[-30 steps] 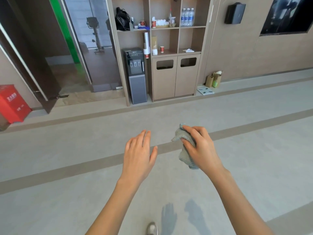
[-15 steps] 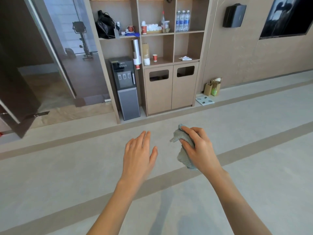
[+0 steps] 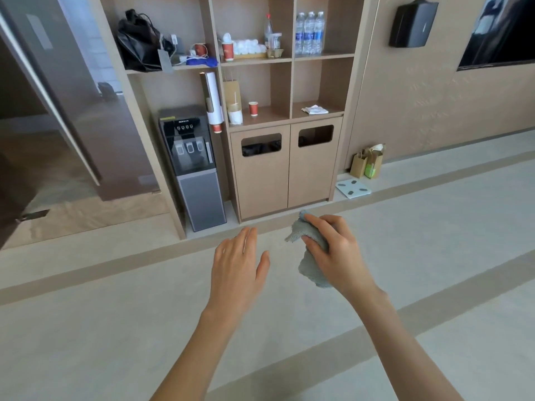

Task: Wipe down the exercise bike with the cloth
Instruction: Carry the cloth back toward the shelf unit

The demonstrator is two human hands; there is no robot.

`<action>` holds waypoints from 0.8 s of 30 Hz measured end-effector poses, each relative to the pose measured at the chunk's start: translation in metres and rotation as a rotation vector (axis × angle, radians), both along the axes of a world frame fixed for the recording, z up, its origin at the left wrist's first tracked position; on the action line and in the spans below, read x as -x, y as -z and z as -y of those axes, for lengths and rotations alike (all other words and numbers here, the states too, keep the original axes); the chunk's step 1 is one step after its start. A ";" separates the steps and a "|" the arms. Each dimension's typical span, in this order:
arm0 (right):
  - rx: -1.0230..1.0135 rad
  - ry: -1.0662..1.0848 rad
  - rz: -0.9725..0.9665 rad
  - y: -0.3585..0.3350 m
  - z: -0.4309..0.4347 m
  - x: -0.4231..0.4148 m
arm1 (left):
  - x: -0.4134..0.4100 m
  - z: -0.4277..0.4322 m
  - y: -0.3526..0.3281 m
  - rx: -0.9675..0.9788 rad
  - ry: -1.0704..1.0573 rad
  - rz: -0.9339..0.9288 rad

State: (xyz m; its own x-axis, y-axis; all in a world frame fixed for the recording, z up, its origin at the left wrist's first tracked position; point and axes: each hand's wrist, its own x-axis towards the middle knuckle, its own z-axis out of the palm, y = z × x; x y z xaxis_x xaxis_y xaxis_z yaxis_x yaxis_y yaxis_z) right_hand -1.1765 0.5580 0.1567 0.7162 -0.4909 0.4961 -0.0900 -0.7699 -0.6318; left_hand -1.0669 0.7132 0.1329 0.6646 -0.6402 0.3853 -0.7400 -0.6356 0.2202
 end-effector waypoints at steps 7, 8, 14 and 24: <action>0.020 -0.061 0.000 -0.011 0.129 -0.124 | -0.116 0.126 -0.005 -0.010 -0.054 -0.031; 0.014 -0.068 -0.007 -0.010 0.145 -0.141 | -0.131 0.140 -0.006 -0.004 -0.054 -0.035; 0.023 -0.075 -0.022 0.007 0.237 -0.249 | -0.232 0.230 0.002 0.034 -0.061 -0.013; 0.043 -0.085 0.019 -0.006 0.395 -0.480 | -0.461 0.396 -0.008 0.067 -0.079 0.041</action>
State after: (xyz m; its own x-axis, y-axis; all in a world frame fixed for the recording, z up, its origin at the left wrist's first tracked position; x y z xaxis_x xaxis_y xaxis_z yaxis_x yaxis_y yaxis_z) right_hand -0.6966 0.1632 0.1628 0.7444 -0.4066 0.5296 -0.0115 -0.8009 -0.5987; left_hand -0.6056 0.3171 0.1410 0.6951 -0.5580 0.4533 -0.6970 -0.6775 0.2348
